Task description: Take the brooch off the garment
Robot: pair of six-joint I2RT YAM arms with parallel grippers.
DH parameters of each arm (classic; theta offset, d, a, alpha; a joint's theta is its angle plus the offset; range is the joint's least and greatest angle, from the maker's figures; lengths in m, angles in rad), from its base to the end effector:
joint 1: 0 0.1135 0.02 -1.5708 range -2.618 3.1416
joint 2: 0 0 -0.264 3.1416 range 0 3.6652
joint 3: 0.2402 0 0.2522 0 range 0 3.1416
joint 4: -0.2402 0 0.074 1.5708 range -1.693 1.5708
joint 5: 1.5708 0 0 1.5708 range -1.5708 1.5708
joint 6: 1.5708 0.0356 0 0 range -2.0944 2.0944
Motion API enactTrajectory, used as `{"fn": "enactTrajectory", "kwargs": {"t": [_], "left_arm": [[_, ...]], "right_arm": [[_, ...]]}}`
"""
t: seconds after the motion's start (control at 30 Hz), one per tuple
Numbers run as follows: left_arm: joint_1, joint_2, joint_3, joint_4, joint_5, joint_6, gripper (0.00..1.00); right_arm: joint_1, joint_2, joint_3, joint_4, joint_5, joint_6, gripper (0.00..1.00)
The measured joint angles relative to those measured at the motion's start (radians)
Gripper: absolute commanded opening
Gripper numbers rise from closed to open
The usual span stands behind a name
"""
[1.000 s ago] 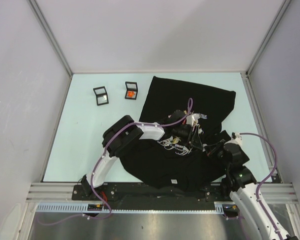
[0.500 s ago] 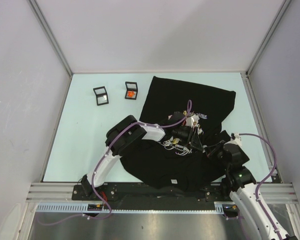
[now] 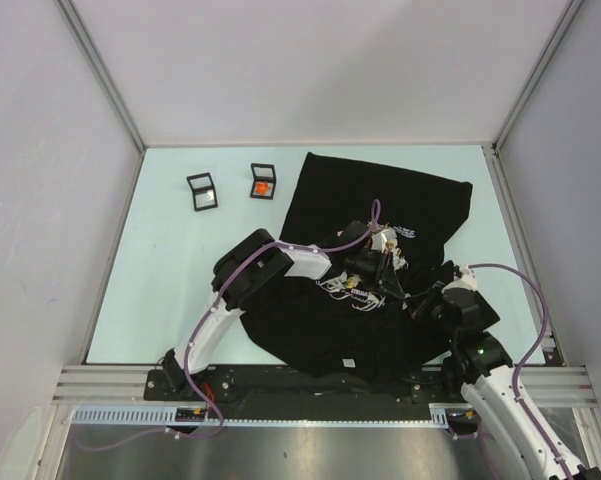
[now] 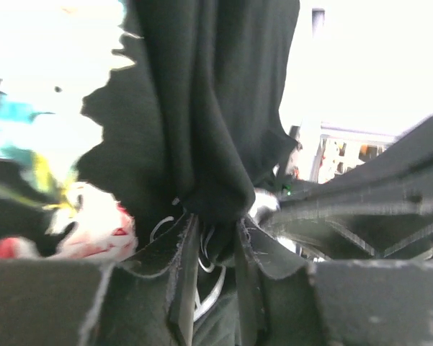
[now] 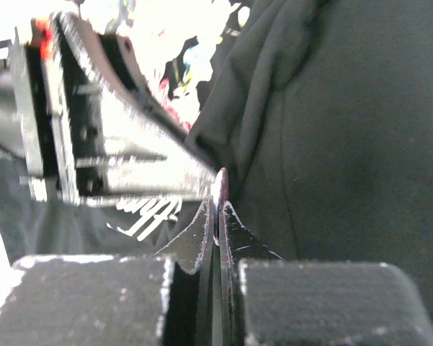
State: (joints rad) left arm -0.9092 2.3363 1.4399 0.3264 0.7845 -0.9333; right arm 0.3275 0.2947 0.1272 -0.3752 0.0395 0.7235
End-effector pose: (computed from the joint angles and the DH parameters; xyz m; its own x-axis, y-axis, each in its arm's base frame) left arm 0.2789 -0.3991 0.0965 -0.9397 0.2811 -0.1947 0.2834 0.3216 -0.9035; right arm 0.1072 0.0349 0.1519 -0.5581 0.5090 -0.6553 0.1068 0.8272 0.5516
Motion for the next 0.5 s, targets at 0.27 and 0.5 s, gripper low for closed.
{"fn": "enactTrajectory", "kwargs": {"t": [0.27, 0.5], "left_arm": [[-0.004, 0.000, 0.016, -0.086, -0.042, 0.000, 0.29], [-0.005, -0.060, 0.009, -0.133, -0.113, 0.087, 0.63]], "right_arm": [[0.118, 0.021, -0.002, 0.003, 0.098, -0.024, 0.00], [0.144, 0.026, 0.042, -0.062, 0.195, 0.032, 0.00]]}}
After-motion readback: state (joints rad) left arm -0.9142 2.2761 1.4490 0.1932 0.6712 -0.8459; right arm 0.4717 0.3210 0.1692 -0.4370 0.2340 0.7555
